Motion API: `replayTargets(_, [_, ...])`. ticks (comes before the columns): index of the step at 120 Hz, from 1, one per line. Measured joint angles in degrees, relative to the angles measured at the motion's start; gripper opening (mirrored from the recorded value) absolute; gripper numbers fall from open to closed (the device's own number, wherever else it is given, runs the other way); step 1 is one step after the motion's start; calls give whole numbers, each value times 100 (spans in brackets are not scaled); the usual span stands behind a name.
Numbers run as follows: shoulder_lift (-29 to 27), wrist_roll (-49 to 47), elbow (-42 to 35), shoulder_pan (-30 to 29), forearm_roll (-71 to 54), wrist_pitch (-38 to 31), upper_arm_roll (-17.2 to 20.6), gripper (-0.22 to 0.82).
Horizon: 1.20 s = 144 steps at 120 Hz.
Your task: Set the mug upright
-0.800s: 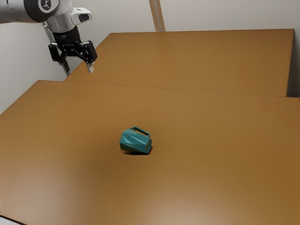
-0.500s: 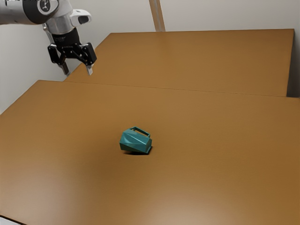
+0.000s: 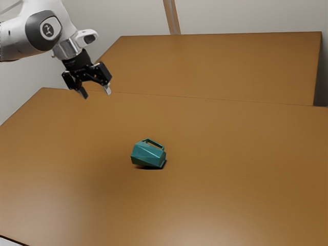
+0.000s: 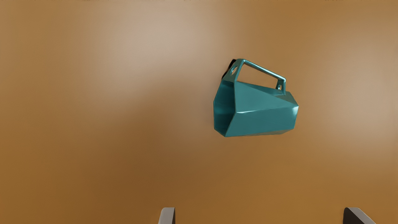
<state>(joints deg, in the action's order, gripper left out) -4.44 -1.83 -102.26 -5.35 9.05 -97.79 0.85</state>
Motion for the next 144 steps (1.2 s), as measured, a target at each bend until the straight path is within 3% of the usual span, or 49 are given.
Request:
replayTargets(61, [-2, 1452, -1595, 45, 2370, -1595, -422, 59])
replayTargets(86, [9, 2346, -2303, -29, 3446, -1936, -754, 59])
replayTargets(144, [237, 4085, -2990, -63, 4999, -2088, -979, 59])
